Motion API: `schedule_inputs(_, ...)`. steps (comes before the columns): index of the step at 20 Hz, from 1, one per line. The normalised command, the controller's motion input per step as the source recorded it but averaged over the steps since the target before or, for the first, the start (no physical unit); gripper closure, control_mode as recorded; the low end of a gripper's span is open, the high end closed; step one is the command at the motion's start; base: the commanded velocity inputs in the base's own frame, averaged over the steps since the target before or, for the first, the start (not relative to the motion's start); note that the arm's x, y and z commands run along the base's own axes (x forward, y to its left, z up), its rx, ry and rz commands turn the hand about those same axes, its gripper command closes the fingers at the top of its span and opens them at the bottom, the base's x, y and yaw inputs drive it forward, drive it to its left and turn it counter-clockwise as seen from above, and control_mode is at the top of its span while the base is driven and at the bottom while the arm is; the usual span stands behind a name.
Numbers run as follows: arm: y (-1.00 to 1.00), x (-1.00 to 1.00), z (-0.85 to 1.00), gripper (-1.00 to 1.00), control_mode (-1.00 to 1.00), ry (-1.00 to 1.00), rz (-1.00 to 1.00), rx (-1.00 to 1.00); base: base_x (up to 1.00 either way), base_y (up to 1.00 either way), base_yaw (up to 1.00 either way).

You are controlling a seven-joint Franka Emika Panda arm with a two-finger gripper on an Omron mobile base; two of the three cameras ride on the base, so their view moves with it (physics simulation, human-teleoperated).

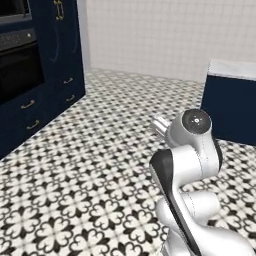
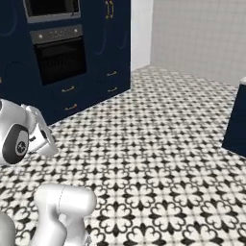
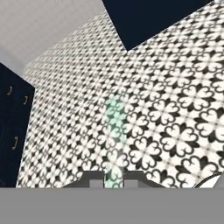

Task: Take a straw from the drawer in front and place it inside the glass cup on the dining counter.

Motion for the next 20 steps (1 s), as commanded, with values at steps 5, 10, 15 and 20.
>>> schedule_inputs(5,0.0,0.0,0.0,1.0,1.0,0.0,0.0,0.0,1.0,0.54,-0.47)
schedule_inputs(10,0.0,0.0,0.0,1.0,1.0,0.0,0.0,0.0,1.0,0.71,-0.43)
schedule_inputs(15,0.0,0.0,0.0,1.0,1.0,0.0,0.0,0.0,1.0,0.68,-0.45)
schedule_inputs(20,0.0,0.0,0.0,1.0,1.0,0.0,0.0,0.0,1.0,0.71,-0.45)
